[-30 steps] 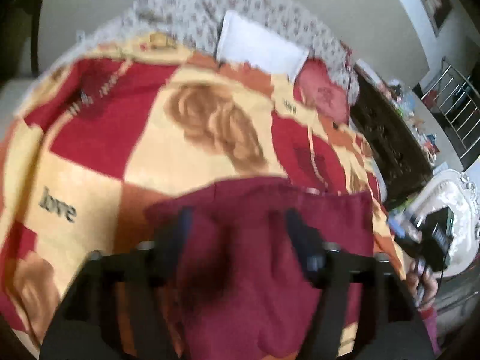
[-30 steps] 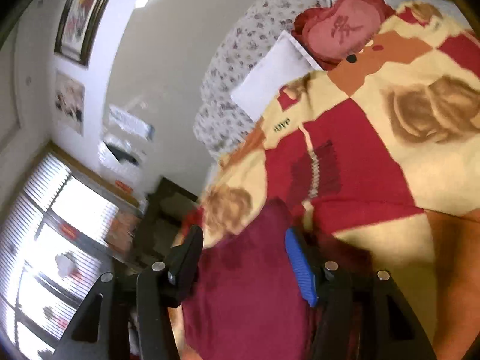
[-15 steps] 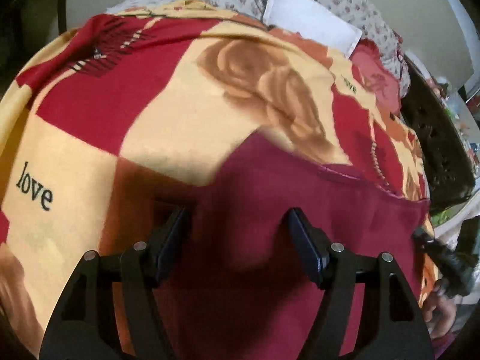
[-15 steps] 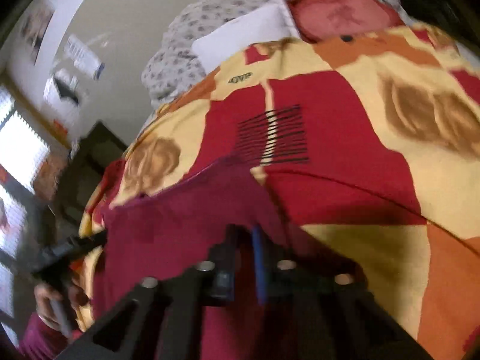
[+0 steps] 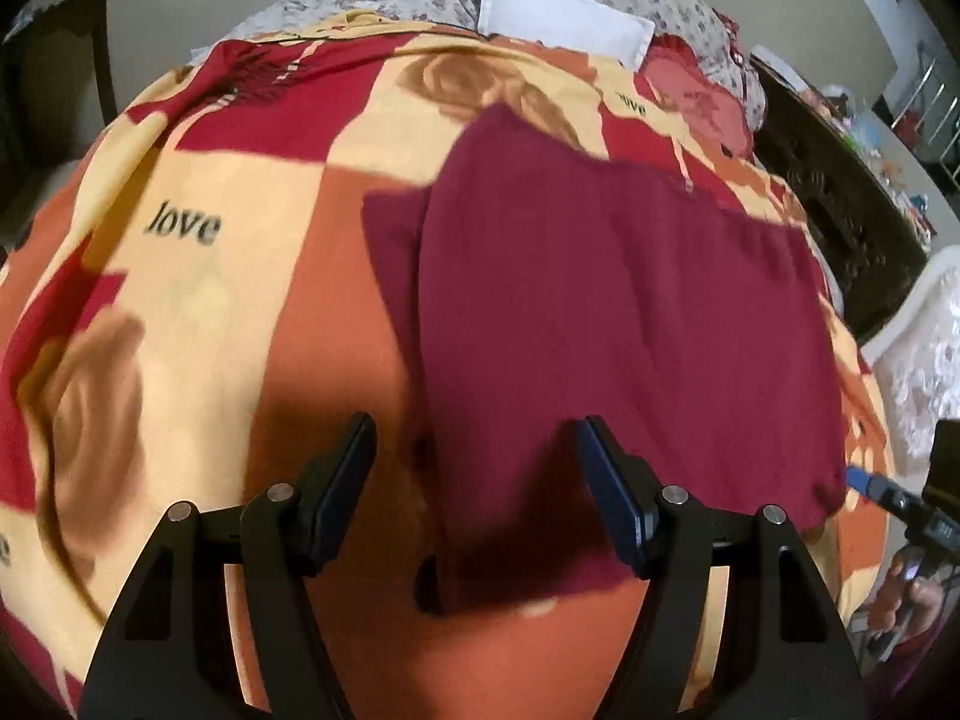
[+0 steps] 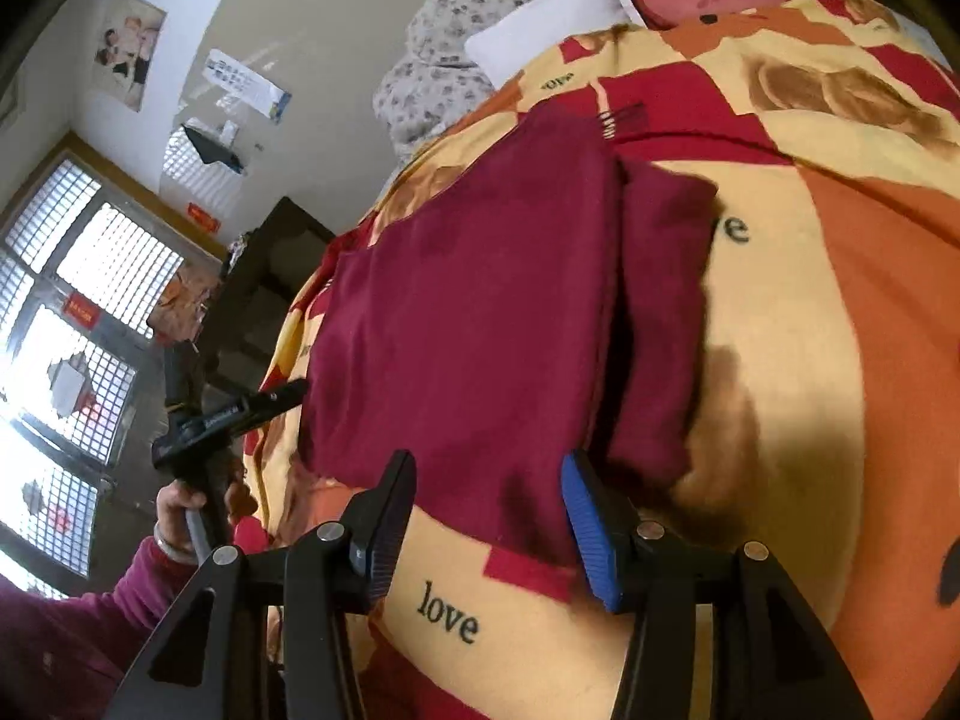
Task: Fold small clothes
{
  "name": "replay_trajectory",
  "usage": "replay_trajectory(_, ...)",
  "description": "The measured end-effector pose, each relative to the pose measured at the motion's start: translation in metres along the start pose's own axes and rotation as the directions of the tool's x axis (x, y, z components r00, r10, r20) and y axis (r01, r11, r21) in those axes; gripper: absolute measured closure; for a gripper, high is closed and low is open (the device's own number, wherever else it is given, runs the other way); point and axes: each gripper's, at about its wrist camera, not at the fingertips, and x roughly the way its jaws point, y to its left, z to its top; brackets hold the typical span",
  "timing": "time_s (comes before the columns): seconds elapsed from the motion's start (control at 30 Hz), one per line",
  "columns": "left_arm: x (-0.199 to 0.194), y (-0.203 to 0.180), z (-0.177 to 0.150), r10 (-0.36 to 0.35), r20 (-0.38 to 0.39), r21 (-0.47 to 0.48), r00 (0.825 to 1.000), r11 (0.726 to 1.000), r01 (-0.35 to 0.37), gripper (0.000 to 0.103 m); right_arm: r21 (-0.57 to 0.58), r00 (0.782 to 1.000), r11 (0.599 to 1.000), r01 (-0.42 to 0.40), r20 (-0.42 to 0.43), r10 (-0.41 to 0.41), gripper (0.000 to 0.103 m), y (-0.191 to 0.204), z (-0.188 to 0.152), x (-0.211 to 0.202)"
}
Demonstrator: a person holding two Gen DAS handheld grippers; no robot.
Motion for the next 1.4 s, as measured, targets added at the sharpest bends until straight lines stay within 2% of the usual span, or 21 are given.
replay_trajectory(0.07, 0.002, 0.001, -0.008, -0.013, -0.021, -0.011, 1.0, 1.0, 0.013, 0.033, -0.036, 0.999, 0.999, 0.032, -0.039, -0.033, 0.082, -0.001, -0.004, 0.014)
replay_trajectory(0.1, 0.002, 0.002, -0.01, -0.012, -0.028, -0.017, 1.0, 1.0, 0.011, 0.033, -0.041, 0.996, 0.997, 0.07, -0.046, -0.072, 0.102, -0.005, -0.005, 0.02)
replay_trajectory(0.17, -0.003, 0.001, -0.013, -0.011, -0.022, -0.019, 1.0, 1.0, 0.01, 0.033, -0.027, 0.997, 0.997, 0.071, -0.034, -0.072, 0.103, -0.012, -0.003, 0.021)
replay_trajectory(0.27, -0.016, -0.003, -0.015, -0.018, 0.017, 0.006, 1.0, 1.0, 0.017, 0.033, -0.04, 0.989, 0.988, 0.149, 0.021, -0.148, 0.103, -0.017, 0.003, -0.004)
replay_trajectory(0.33, -0.02, -0.006, -0.017, -0.015, 0.034, 0.019, 0.999, 1.0, 0.014, 0.033, 0.009, 0.991, 0.992, 0.124, 0.055, -0.124, 0.103, -0.027, 0.005, -0.021)
replay_trajectory(0.4, -0.017, -0.008, -0.019, -0.014, 0.028, 0.02, 1.0, 1.0, 0.014, 0.033, 0.028, 0.987, 0.989, 0.147, 0.062, -0.148, 0.103, -0.032, 0.005, -0.03)
replay_trajectory(0.5, -0.008, -0.01, -0.021, -0.005, 0.002, 0.012, 1.0, 1.0, 0.005, 0.033, -0.004, 0.975, 0.977, 0.215, 0.055, -0.214, 0.103, -0.028, 0.002, -0.032)
replay_trajectory(0.6, -0.006, -0.012, -0.024, -0.019, -0.007, 0.011, 1.0, 1.0, 0.019, 0.033, -0.005, 0.983, 0.989, 0.149, 0.106, -0.148, 0.101, -0.015, -0.001, -0.038)
replay_trajectory(0.67, -0.005, -0.013, -0.026, -0.013, -0.012, 0.017, 1.0, 1.0, 0.013, 0.033, -0.018, 0.991, 0.992, 0.124, 0.054, -0.123, 0.08, -0.006, -0.003, -0.027)
replay_trajectory(0.7, -0.005, -0.013, -0.026, -0.012, -0.016, 0.018, 1.0, 1.0, 0.012, 0.033, -0.034, 0.993, 0.993, 0.116, 0.02, -0.115, 0.056, -0.004, -0.005, -0.021)
replay_trajectory(0.73, -0.004, -0.013, -0.027, -0.013, -0.021, 0.015, 1.0, 1.0, 0.013, 0.033, -0.052, 0.993, 0.991, 0.12, 0.003, -0.12, 0.051, 0.0, -0.005, -0.012)
replay_trajectory(0.8, -0.003, -0.011, -0.029, -0.017, -0.027, 0.005, 0.999, 1.0, 0.017, 0.033, -0.084, 0.992, 0.988, 0.129, -0.004, -0.13, 0.051, 0.004, -0.007, 0.004)
replay_trajectory(0.87, -0.001, -0.008, -0.03, -0.018, -0.036, -0.01, 0.999, 1.0, 0.018, 0.033, -0.109, 0.99, 0.985, 0.134, -0.027, -0.138, 0.059, 0.006, -0.007, 0.022)
replay_trajectory(0.9, 0.0, -0.007, -0.031, -0.019, -0.042, -0.021, 0.999, 1.0, 0.018, 0.033, -0.12, 0.987, 0.981, 0.153, -0.036, -0.159, 0.085, 0.007, -0.007, 0.031)
replay_trajectory(0.93, 0.001, -0.005, -0.032, -0.018, -0.047, -0.028, 0.999, 0.999, 0.017, 0.033, -0.137, 0.982, 0.974, 0.178, -0.042, -0.185, 0.098, 0.008, -0.006, 0.037)
replay_trajectory(1.0, 0.0, -0.003, -0.033, -0.016, -0.059, -0.036, 0.998, 0.999, 0.014, 0.033, -0.172, 0.973, 0.961, 0.214, -0.049, -0.225, 0.098, 0.011, 0.0, 0.036)
replay_trajectory(1.07, -0.004, -0.001, -0.035, -0.016, -0.052, -0.027, 0.999, 1.0, 0.015, 0.033, -0.177, 0.958, 0.945, 0.276, -0.026, -0.285, 0.098, 0.007, 0.007, 0.018)
replay_trajectory(1.17, -0.004, 0.002, -0.039, -0.012, -0.045, -0.025, 0.999, 1.0, 0.011, 0.033, -0.114, 0.951, 0.946, 0.302, -0.025, -0.307, 0.098, -0.016, 0.01, 0.0)
replay_trajectory(1.3, 0.003, 0.001, -0.04, -0.009, -0.062, -0.04, 0.998, 0.999, 0.007, 0.033, -0.119, 0.936, 0.934, 0.336, -0.074, -0.345, 0.098, -0.02, 0.002, 0.016)
replay_trajectory(1.4, -0.002, -0.005, -0.039, -0.014, -0.044, -0.023, 0.999, 1.0, 0.013, 0.033, -0.085, 0.942, 0.942, 0.324, -0.069, -0.33, 0.098, -0.017, 0.009, 0.005)
